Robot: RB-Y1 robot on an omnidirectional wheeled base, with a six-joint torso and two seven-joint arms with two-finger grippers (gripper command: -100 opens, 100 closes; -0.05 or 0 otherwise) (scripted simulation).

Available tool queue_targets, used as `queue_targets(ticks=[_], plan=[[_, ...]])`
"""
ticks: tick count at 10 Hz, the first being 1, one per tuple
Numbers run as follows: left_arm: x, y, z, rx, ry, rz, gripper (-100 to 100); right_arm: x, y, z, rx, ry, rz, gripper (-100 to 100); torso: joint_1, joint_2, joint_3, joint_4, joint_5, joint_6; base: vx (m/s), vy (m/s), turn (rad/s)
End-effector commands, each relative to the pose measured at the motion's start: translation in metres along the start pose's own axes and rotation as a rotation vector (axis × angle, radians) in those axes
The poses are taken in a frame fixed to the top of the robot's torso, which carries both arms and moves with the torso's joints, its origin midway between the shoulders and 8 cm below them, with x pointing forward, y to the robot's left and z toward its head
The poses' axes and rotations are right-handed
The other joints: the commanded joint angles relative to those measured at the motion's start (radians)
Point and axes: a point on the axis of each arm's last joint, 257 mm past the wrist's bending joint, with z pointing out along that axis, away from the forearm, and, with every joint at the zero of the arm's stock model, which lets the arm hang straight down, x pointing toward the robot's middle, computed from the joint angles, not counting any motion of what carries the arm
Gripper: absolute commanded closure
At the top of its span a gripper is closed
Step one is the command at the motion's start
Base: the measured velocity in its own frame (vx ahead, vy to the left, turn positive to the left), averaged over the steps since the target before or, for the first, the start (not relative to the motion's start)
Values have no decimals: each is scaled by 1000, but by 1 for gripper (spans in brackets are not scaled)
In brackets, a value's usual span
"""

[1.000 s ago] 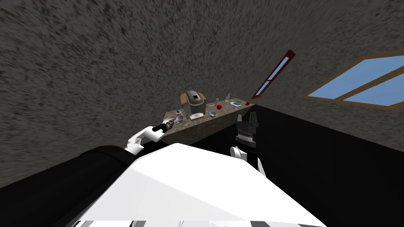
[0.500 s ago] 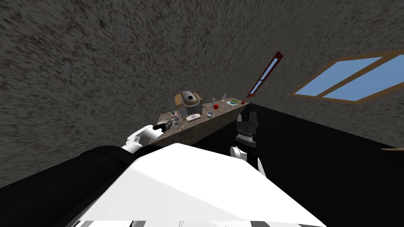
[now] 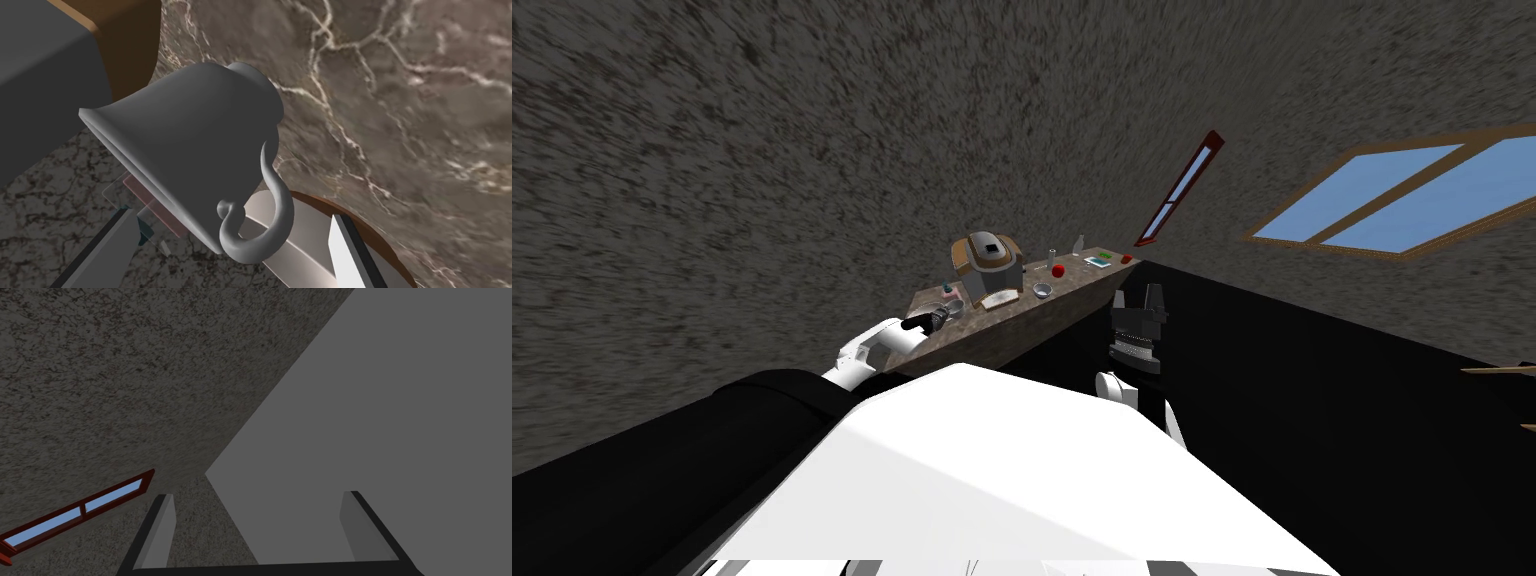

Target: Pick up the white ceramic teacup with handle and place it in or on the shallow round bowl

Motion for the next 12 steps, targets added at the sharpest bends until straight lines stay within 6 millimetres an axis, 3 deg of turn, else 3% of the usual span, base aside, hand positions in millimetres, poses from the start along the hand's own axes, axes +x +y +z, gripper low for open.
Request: queue_targets(ticks=[1,2,6,7,8,10,11,12], plan=[[0,0,0,0,0,0,-100,0,0,0,0,0,0,0,0,0,0,0,0,0,12,7,-10],[0,0,0,1,0,0,100,0,0,0,0,0,0,0,0,1,0,0,0,0,0,0,0],[0,1,0,-1,1,-1,100,0,0,0,0,0,0,0,-2,2,1,1,-1,0,0,0,0],[0,1,0,-1,1,-1,0,0,0,0,0,0,0,0,-2,2,1,1,-1,0,0,0,0],[1,-4,-6,3,4,5,100,0,0,0,0,0,0,0,-2,2,1,1,-1,0,-21,-7,60],[1,-5,-7,5,5,7,100,0,0,0,0,0,0,0,-3,5,3,2,-2,-1,-20,-7,38],[1,-5,-7,3,5,7,0,0,0,0,0,0,0,0,-2,4,3,2,-1,-1,0,0,0],[-14,-31,-8,66,-24,-9,100,0,0,0,0,0,0,0,-2,3,2,2,-2,0,-77,-28,200]])
